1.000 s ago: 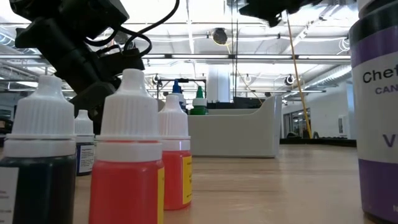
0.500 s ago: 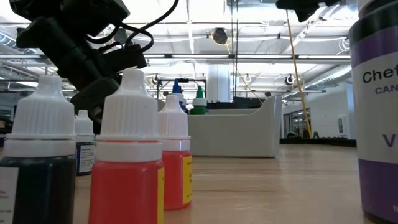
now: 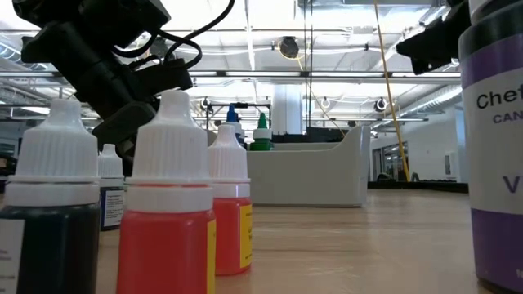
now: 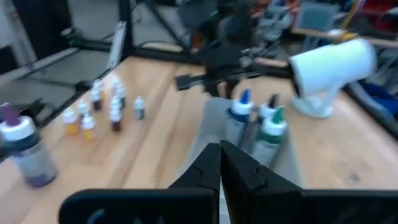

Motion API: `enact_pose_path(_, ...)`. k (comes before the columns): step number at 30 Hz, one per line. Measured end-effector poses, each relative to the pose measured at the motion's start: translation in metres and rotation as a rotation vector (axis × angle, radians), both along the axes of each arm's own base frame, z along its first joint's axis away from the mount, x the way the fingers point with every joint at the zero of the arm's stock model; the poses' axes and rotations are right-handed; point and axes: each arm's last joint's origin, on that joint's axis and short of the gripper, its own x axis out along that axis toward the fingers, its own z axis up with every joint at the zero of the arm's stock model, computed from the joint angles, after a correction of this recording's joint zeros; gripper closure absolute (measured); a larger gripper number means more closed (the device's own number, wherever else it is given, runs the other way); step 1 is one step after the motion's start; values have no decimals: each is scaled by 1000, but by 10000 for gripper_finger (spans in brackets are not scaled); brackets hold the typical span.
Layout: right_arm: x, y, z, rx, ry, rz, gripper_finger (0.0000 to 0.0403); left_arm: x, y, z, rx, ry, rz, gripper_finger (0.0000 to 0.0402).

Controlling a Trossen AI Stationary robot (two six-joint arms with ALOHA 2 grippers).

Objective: Pick & Place food coloring
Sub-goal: Put the large purple food coloring bottle into the white container

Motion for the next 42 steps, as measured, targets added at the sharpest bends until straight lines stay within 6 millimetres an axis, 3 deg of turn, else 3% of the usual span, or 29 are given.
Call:
enact_pose_path(5,-20,-13,4,42,-99,-5,402,0,0,0,2,1,-2,376)
enact_pose_path(14,-46,-26,8,87,-123,-14,403,0,0,0,3,1,-4,376)
enact_pose_path(24,-48,-24,-17,82,-215,74,403,0,0,0,-3,-3,2,376)
enact_pose_path(33,-48,-25,-25,72,-240,100,403,0,-2,0,-29,12,-29,376)
enact_pose_path(38,-47,-25,-26,54,-278,121,403,-7,-22,-2,-252,93,-209,376)
enact_pose_path(42,-48,-25,-26,34,-282,122,403,-8,-40,3,-348,41,-223,376)
